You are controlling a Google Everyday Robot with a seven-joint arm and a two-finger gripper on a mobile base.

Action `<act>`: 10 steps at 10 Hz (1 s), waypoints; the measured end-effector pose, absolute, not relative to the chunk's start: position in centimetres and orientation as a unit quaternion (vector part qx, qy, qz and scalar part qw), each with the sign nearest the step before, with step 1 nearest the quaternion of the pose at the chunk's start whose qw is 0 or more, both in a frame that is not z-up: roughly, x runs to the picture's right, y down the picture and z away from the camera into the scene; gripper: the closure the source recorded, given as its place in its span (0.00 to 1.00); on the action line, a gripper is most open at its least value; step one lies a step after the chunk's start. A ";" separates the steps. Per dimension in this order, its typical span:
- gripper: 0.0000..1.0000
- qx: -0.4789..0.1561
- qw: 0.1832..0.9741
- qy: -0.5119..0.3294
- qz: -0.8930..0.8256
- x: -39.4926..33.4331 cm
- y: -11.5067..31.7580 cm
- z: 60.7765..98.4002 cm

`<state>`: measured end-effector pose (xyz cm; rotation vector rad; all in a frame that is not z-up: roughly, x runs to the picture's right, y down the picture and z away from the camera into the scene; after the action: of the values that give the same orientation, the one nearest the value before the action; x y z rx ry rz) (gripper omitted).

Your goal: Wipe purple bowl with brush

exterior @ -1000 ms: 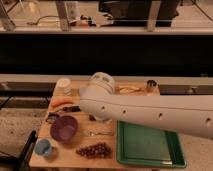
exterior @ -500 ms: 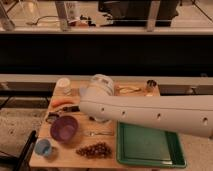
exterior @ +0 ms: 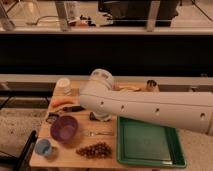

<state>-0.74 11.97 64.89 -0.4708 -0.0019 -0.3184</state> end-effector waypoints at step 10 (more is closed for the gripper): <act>0.20 -0.220 0.963 -0.077 -0.135 -4.5 12.0 68.7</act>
<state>-4.48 12.03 68.65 -0.4465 -0.1569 -0.2728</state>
